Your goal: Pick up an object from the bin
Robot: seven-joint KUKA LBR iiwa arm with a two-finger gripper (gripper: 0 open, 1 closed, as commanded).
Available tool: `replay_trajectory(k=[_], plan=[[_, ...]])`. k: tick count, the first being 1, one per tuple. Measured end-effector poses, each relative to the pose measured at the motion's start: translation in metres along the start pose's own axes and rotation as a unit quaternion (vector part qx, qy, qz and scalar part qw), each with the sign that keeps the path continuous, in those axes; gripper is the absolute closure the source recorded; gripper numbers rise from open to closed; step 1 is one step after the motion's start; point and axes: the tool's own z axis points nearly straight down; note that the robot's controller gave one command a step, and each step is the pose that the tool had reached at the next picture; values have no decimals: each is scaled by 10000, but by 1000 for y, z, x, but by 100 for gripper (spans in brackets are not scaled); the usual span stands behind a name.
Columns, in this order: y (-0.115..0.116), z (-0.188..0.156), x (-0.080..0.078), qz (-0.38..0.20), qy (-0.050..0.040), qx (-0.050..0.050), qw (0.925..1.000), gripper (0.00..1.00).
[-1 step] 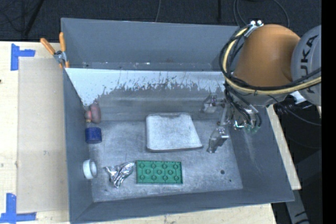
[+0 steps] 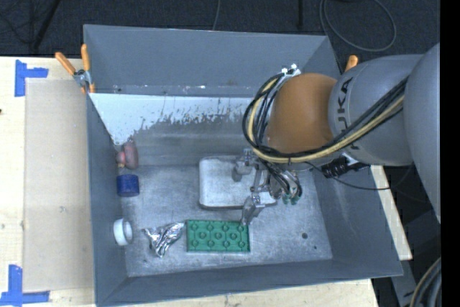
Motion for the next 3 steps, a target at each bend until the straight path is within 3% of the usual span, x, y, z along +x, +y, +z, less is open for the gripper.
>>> replay_trajectory(k=[1,2,3], plan=[[1,1,2,-13,65,-6,10000,100],[2,4,5,-20,105,-12,9999,0],[66,31,52,-193,70,-9,9998,0]])
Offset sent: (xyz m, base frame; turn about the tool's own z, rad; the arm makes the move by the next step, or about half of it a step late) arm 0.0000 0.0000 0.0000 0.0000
